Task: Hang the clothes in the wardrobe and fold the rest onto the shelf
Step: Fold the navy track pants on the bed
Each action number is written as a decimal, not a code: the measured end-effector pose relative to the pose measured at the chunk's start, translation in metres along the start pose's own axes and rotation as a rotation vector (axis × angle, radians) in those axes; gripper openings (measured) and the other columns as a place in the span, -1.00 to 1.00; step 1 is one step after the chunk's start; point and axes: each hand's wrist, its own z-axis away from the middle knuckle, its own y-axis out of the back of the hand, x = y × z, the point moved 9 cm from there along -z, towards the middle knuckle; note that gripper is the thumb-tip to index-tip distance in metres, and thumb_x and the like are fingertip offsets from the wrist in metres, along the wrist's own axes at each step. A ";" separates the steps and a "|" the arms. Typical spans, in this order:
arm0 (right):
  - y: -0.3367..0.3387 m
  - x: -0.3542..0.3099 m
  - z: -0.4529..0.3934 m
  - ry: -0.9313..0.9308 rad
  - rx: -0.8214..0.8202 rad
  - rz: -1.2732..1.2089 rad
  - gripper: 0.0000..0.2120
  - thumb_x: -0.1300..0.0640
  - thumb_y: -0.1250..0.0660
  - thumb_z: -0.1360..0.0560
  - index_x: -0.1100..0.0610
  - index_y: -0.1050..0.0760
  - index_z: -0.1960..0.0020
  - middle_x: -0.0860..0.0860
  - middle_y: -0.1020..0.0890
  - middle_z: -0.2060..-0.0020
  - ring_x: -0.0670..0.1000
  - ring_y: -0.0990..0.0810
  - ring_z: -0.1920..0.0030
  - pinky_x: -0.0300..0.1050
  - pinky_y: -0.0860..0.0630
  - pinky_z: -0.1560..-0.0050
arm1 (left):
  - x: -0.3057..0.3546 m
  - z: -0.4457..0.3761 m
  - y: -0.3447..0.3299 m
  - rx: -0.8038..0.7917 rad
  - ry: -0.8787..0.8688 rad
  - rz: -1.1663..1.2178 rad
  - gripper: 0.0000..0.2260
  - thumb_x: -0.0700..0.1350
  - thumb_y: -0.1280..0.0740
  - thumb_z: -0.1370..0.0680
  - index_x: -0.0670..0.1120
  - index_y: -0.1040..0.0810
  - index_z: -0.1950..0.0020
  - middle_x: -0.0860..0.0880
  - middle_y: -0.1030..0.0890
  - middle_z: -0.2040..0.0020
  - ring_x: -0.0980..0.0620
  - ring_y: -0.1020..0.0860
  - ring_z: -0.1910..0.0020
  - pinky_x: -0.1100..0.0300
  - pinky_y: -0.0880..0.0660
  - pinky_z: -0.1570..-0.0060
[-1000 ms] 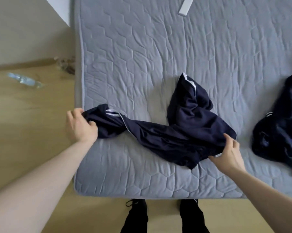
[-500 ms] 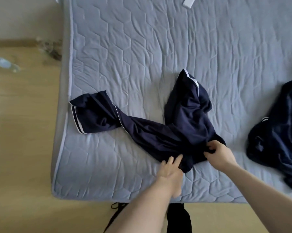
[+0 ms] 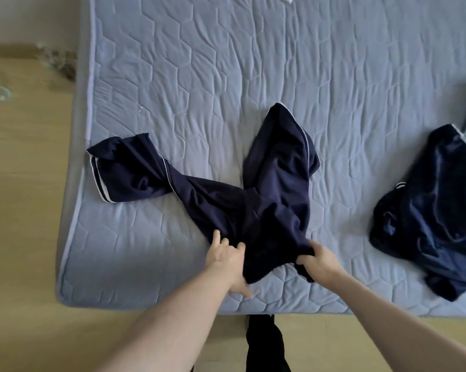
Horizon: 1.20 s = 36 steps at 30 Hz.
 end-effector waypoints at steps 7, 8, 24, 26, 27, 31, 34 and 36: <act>-0.040 -0.046 0.082 -0.115 -0.169 -0.684 -0.82 0.30 -0.17 -0.39 0.08 -0.22 0.29 0.03 -0.27 0.38 0.03 -0.24 0.44 -0.01 -0.06 0.25 | -0.038 0.061 -0.017 0.264 0.157 0.237 -0.18 0.47 -0.36 -0.29 0.06 -0.32 -0.40 0.02 -0.45 -0.30 -0.06 -0.42 -0.29 0.01 -0.30 -0.34; -0.047 -0.055 0.093 -0.110 -0.232 -0.732 -0.86 0.25 -0.20 -0.38 0.09 -0.24 0.20 0.06 -0.31 0.34 0.04 -0.29 0.40 -0.03 -0.14 0.27 | -0.036 0.068 -0.016 0.311 0.158 0.359 -0.20 0.44 -0.39 -0.29 0.07 -0.30 -0.40 0.06 -0.42 -0.31 -0.02 -0.42 -0.29 0.06 -0.35 -0.30; 0.042 -0.145 0.254 0.367 0.012 0.475 -0.17 0.12 -0.46 -0.37 -0.15 -0.07 -0.48 0.00 -0.60 -0.01 0.03 -0.62 0.14 -0.09 -0.58 0.21 | -0.065 0.246 0.094 0.551 0.161 0.623 -0.76 -0.02 -0.34 -0.47 0.11 -0.31 -0.04 0.13 -0.53 0.27 0.00 -0.51 0.33 0.12 -0.31 0.42; 0.043 -0.146 0.283 0.403 0.007 0.667 -0.11 0.03 -0.47 -0.38 -0.18 -0.04 -0.55 0.02 -0.56 -0.14 0.08 -0.61 0.02 -0.03 -0.60 0.01 | -0.064 0.286 0.113 0.477 0.112 0.525 -0.76 0.07 -0.33 -0.49 0.10 -0.33 -0.06 0.10 -0.55 0.25 -0.06 -0.53 0.27 0.09 -0.30 0.36; 0.042 -0.146 0.297 0.406 -0.010 0.724 -0.09 -0.02 -0.51 -0.36 -0.21 -0.06 -0.55 0.01 -0.52 -0.19 0.11 -0.61 -0.05 0.00 -0.59 -0.07 | -0.065 0.305 0.123 0.465 0.094 0.505 -0.78 0.08 -0.31 -0.51 0.09 -0.36 -0.08 0.07 -0.58 0.22 -0.09 -0.56 0.22 0.08 -0.29 0.33; 0.041 -0.150 0.348 0.401 -0.039 0.861 -0.28 -0.10 -0.50 -0.36 -0.20 -0.29 -0.45 -0.03 -0.44 -0.22 0.15 -0.60 -0.08 0.01 -0.58 -0.10 | -0.076 0.365 0.154 0.463 0.079 0.457 -0.69 0.07 -0.19 -0.59 0.19 -0.45 -0.33 -0.01 -0.69 0.01 -0.13 -0.62 0.01 0.06 -0.42 0.20; 0.054 -0.170 0.378 0.434 0.022 0.838 -0.71 -0.13 -0.31 -0.49 -0.15 -0.50 -0.20 -0.06 -0.52 -0.08 0.13 -0.62 -0.04 0.02 -0.56 -0.05 | -0.082 0.401 0.179 0.488 0.057 0.462 -0.57 0.04 -0.17 -0.63 0.31 -0.37 -0.50 0.16 -0.61 -0.22 -0.03 -0.59 -0.18 0.10 -0.47 0.06; 0.073 -0.196 0.394 0.441 0.083 0.807 -0.77 -0.22 -0.24 -0.54 -0.11 -0.55 -0.04 -0.07 -0.58 0.06 0.14 -0.62 0.00 0.02 -0.54 0.03 | -0.089 0.418 0.204 0.550 0.022 0.514 -0.59 -0.01 -0.18 -0.63 0.27 -0.46 -0.45 0.26 -0.46 -0.32 0.08 -0.46 -0.32 0.12 -0.46 -0.13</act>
